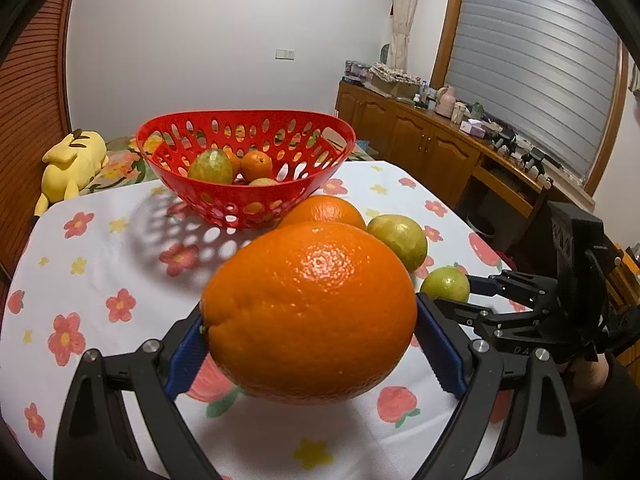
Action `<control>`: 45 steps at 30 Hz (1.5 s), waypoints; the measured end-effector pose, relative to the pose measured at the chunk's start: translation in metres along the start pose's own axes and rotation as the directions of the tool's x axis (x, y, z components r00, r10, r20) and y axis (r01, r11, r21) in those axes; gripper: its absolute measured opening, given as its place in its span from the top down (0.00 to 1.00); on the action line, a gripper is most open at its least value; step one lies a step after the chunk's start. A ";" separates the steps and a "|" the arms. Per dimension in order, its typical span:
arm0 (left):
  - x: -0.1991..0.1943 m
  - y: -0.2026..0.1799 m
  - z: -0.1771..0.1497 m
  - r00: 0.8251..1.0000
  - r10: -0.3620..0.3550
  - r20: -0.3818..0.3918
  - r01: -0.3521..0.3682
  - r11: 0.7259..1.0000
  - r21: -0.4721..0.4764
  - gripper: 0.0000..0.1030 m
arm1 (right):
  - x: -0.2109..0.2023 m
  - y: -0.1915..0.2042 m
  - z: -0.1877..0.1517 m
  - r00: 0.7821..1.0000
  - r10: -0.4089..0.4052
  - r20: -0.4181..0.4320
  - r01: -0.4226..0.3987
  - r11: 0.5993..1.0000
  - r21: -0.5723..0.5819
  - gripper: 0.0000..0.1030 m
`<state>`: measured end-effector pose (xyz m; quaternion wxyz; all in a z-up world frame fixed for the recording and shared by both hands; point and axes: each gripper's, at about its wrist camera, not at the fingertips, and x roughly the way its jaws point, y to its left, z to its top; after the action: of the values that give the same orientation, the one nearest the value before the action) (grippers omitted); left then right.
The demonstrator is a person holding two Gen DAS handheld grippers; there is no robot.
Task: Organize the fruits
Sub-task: 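Lift both held fruits and carry them over the red basket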
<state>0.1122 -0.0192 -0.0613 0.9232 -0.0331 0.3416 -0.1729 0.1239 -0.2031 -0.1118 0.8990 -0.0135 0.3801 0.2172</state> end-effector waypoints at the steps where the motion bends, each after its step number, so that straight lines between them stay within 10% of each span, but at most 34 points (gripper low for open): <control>1: -0.001 0.001 0.001 1.000 0.001 0.003 -0.001 1.000 -0.001 0.10 | 0.000 0.001 0.000 1.000 -0.002 -0.001 0.002 1.000 -0.004 0.44; 22: -0.029 0.024 0.031 0.994 0.035 0.103 -0.034 0.999 -0.016 0.10 | -0.037 0.033 0.061 0.990 -0.001 0.138 0.017 0.994 -0.112 0.44; 45: -0.013 0.051 0.082 0.989 0.053 0.136 -0.055 0.998 0.015 0.10 | 0.011 0.045 0.161 0.988 0.005 0.151 0.031 0.971 -0.235 0.44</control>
<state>0.1713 0.0286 0.0003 0.9489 -0.0269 0.2773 -0.1484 0.2213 -0.1276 0.0016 0.9185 -0.1067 0.2823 0.2554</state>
